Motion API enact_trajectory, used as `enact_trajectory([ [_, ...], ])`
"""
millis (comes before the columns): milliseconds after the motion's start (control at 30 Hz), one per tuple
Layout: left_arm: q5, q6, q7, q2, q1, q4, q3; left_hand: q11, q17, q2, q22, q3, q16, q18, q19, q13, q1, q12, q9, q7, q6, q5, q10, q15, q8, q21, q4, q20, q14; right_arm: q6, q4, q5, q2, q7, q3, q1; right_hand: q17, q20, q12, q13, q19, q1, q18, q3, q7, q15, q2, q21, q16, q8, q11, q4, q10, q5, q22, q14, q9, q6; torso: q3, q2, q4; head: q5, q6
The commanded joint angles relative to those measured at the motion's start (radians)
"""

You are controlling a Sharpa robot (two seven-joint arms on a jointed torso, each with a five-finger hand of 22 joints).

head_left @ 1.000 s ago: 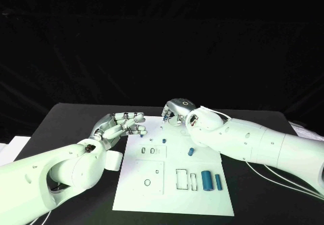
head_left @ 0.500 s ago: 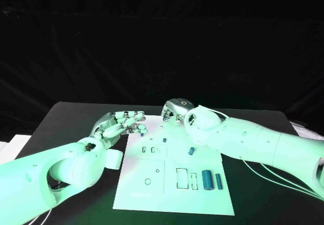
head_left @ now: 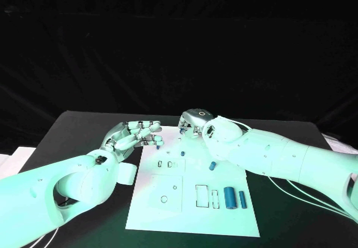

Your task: Assemble the parts on the task board

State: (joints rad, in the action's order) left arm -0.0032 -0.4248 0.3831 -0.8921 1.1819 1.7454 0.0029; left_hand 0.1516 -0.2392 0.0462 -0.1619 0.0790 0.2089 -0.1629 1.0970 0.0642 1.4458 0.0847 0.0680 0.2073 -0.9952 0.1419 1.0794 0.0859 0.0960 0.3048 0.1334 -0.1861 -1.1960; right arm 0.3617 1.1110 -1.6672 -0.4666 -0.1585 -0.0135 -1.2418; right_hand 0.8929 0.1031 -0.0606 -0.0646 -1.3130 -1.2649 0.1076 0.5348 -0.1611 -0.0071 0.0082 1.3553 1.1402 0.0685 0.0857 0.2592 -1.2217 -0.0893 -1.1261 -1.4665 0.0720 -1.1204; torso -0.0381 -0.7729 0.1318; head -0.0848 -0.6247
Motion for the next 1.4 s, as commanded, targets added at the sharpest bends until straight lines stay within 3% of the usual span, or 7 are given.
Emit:
enact_trajectory([
  [33,0.002,0.018,0.002,0.002,0.003,0.003,0.001,0.000,-0.002,-0.003,-0.001,0.001,-0.006,-0.015,0.006,0.002,-0.003,-0.005,-0.001,0.003,0.006,-0.004,-0.004,0.003,-0.007,0.001,-0.005,-0.002,-0.001,-0.037,-0.002,-0.020,0.001,-0.016,-0.001,0.002,-0.036,0.004,0.002,0.004,0.026,0.008,-0.007,0.002,-0.005,0.012,-0.023,-0.018,-0.026,-0.008,0.007,-0.008,0.041,0.004,0.031,0.006,-0.004,0.025,-0.0005,0.000,-0.0012,0.001,-0.001],
  [300,0.002,0.019,0.000,0.001,0.004,0.002,0.001,0.000,-0.003,-0.002,-0.001,0.001,-0.007,-0.014,0.005,0.002,-0.005,-0.005,0.000,0.003,0.006,-0.004,-0.004,0.003,-0.007,0.000,-0.006,-0.002,0.001,-0.004,0.006,-0.015,-0.010,-0.015,-0.002,0.002,-0.318,0.029,-0.006,0.001,0.177,0.006,0.043,-0.061,-0.019,0.037,-0.077,-0.183,-0.251,-0.005,0.041,-0.035,0.300,0.010,0.296,0.073,-0.006,0.160,0.0003,-0.001,-0.0005,-0.001,-0.001],
  [700,0.008,0.021,-0.004,-0.007,0.005,-0.001,0.001,0.001,-0.004,-0.002,-0.001,0.000,-0.008,-0.014,0.005,0.002,-0.006,-0.006,0.000,0.003,0.006,-0.004,-0.004,0.004,-0.008,-0.001,-0.006,-0.002,0.001,0.098,0.185,0.070,-0.173,0.000,0.010,-0.001,-0.334,0.024,-0.050,-0.004,0.158,-0.009,0.042,-0.104,-0.021,0.031,-0.074,-0.198,-0.268,-0.001,0.035,-0.054,0.223,-0.018,0.308,0.054,-0.002,0.133,0.0024,0.001,-0.0093,-0.002,0.005],
  [900,0.009,0.025,-0.004,-0.012,0.005,-0.002,0.001,0.001,-0.005,-0.002,-0.001,0.000,-0.009,-0.014,0.004,0.002,-0.006,-0.006,0.000,0.003,0.006,-0.004,-0.004,0.004,-0.008,-0.001,-0.006,-0.002,0.002,0.057,0.289,0.162,-0.302,-0.014,0.018,-0.021,-0.149,0.011,-0.132,-0.029,0.055,0.040,0.008,-0.129,-0.013,0.012,-0.096,-0.096,-0.121,-0.006,0.005,-0.093,0.031,-0.082,0.136,-0.002,-0.004,0.122,0.0062,0.005,-0.0238,0.001,0.009],
  [1100,0.009,0.027,-0.004,-0.009,0.005,-0.011,0.000,0.001,-0.005,-0.002,-0.001,0.000,-0.009,-0.014,0.004,0.002,-0.006,-0.006,0.000,0.003,0.006,-0.004,-0.004,0.004,-0.008,-0.001,-0.006,-0.002,0.002,-0.031,0.295,0.222,-0.351,-0.057,0.020,-0.029,0.045,-0.029,-0.252,-0.124,-0.043,0.061,-0.025,-0.206,0.025,-0.029,-0.137,0.012,0.038,-0.002,-0.044,-0.133,-0.138,-0.153,-0.039,-0.037,-0.003,0.117,0.0097,0.007,-0.0331,0.000,0.013],
  [1267,0.009,0.030,-0.004,-0.005,0.004,-0.015,0.000,0.000,-0.005,-0.003,-0.001,0.001,-0.010,-0.014,0.004,0.002,-0.006,-0.006,0.000,0.002,0.005,-0.004,-0.003,0.004,-0.008,-0.002,-0.007,-0.002,0.003,-0.098,0.264,0.228,-0.349,-0.088,0.020,-0.031,0.182,-0.035,-0.415,-0.296,-0.078,0.043,-0.040,-0.282,0.031,-0.033,-0.144,0.061,0.142,-0.002,-0.049,-0.165,-0.129,-0.150,-0.121,-0.044,-0.004,0.133,0.0124,0.007,-0.0324,-0.002,0.010],
  [1400,0.009,0.031,-0.005,-0.003,0.004,-0.018,0.000,0.000,-0.005,-0.003,-0.001,0.001,-0.010,-0.014,0.004,0.002,-0.006,-0.006,0.000,0.002,0.005,-0.004,-0.003,0.004,-0.008,-0.002,-0.007,-0.002,0.003,-0.145,0.237,0.231,-0.335,-0.101,0.020,-0.030,0.279,-0.026,-0.741,-0.662,-0.094,0.020,-0.048,-0.352,0.024,-0.024,-0.127,0.089,0.212,0.000,-0.043,-0.207,-0.078,-0.151,-0.169,-0.046,-0.003,0.150,0.0108,0.007,-0.0318,-0.003,0.008],
])
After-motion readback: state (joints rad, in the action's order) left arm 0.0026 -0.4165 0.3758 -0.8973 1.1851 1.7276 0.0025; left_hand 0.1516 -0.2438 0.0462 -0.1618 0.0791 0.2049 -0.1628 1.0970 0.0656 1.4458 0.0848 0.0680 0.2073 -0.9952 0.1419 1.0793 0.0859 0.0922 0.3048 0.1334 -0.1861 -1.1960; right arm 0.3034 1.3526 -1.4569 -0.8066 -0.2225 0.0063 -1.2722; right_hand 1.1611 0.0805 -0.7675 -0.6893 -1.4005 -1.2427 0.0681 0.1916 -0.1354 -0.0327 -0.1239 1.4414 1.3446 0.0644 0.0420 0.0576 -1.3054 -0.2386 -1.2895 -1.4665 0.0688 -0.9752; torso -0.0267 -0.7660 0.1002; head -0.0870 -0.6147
